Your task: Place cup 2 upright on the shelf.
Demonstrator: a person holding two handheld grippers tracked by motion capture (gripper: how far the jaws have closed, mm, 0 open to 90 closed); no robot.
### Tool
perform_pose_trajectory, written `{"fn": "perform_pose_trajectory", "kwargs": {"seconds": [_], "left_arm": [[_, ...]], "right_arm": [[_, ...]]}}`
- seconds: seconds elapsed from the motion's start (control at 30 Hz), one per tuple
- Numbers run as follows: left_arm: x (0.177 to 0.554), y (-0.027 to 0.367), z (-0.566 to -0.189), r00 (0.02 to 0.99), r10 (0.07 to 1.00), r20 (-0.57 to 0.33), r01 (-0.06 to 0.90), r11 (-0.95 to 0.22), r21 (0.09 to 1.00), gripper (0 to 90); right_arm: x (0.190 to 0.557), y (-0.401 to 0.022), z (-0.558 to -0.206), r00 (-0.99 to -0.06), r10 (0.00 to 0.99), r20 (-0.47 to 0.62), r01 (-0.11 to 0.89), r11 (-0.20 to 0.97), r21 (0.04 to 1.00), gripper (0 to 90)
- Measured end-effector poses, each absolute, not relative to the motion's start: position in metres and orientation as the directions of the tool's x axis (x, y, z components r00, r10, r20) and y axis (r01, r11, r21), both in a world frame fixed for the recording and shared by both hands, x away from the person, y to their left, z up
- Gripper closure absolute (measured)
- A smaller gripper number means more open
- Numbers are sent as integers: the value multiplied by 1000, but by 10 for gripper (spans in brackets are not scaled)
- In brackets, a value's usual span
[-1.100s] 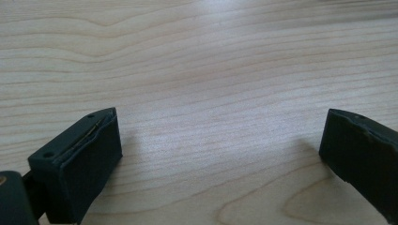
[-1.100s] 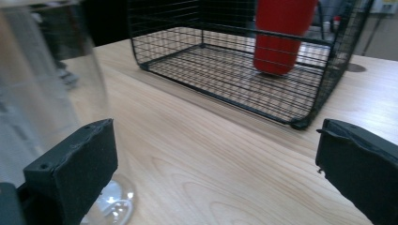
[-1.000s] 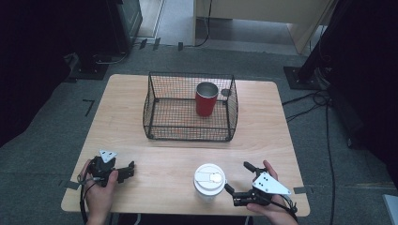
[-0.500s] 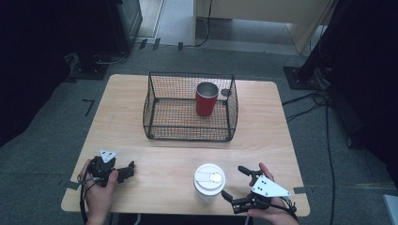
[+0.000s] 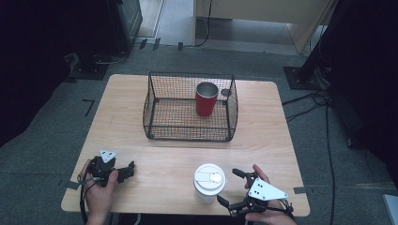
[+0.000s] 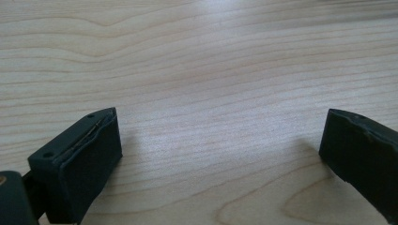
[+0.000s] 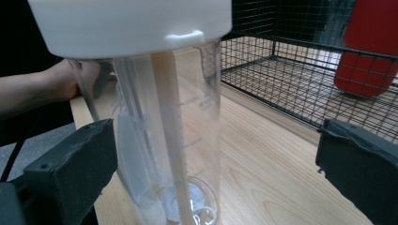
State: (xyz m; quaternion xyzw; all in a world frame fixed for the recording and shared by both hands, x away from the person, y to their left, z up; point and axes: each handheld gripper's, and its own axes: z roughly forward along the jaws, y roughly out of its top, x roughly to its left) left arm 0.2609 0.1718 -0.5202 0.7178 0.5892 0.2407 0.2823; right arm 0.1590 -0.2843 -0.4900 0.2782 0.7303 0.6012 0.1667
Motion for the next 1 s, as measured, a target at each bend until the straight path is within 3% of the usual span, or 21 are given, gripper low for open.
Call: {"fn": "perform_pose_trajectory", "kwargs": {"seconds": [1.0], "left_arm": [[261,172,-520,189,982,12,710,-145,689,2]], "right_arm": [[163,-252,-485,-822,561,97,193,115,974,15]]}}
